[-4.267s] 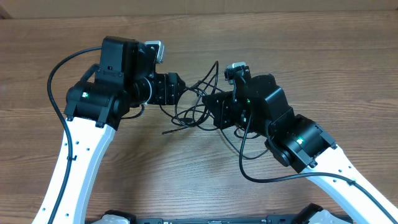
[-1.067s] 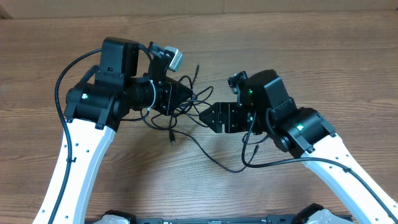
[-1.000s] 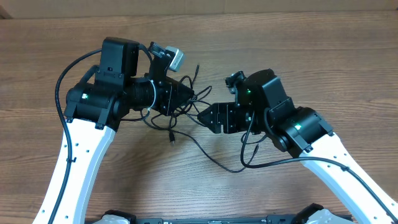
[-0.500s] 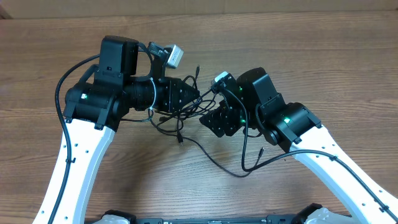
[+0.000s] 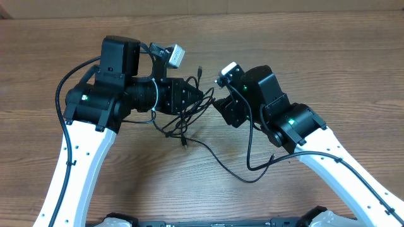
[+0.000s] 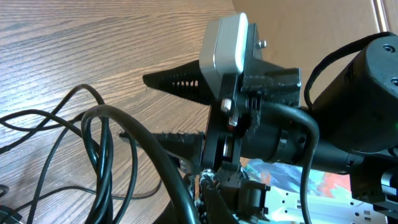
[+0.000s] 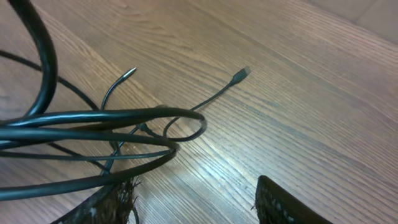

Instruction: Untangle cables

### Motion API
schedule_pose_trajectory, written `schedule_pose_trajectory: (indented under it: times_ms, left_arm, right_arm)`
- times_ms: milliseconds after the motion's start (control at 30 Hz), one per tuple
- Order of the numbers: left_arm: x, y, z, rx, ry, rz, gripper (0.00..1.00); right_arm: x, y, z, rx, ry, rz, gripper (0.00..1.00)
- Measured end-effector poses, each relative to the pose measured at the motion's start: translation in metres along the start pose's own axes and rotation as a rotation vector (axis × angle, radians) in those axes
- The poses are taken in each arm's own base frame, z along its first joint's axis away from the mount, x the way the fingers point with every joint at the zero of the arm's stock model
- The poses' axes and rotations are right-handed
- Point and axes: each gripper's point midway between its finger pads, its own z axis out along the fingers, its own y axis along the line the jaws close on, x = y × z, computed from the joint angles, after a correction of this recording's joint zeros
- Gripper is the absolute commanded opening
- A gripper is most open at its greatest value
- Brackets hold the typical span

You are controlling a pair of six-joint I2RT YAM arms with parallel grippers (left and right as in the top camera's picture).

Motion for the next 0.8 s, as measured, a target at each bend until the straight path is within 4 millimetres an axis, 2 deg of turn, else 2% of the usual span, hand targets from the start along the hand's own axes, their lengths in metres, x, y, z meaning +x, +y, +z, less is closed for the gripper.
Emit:
schedule_pose_trajectory:
  times_ms: [300, 467, 567, 700, 800]
  left_arm:
    - [-0.001, -0.003, 0.0, 0.014, -0.002, -0.006, 0.04]
    - [-0.012, -0.019, -0.003, 0.084, -0.034, 0.024, 0.04]
    - [-0.02, -0.028, -0.007, 0.112, -0.057, 0.032, 0.04]
    - [-0.026, -0.037, -0.011, 0.132, -0.074, 0.016, 0.04]
    - [-0.029, -0.043, -0.014, 0.146, -0.08, 0.01, 0.04]
  right_arm:
    - [-0.001, 0.008, 0.0, -0.05, -0.002, 0.029, 0.69]
    - [-0.001, 0.016, -0.001, -0.095, -0.005, 0.042, 0.68]
    - [-0.003, 0.022, -0.001, -0.129, -0.013, 0.047, 0.65]
    - [-0.014, 0.023, -0.002, -0.14, -0.054, 0.053, 0.63]
    - [-0.027, 0.014, -0.002, -0.091, -0.11, 0.08, 0.63]
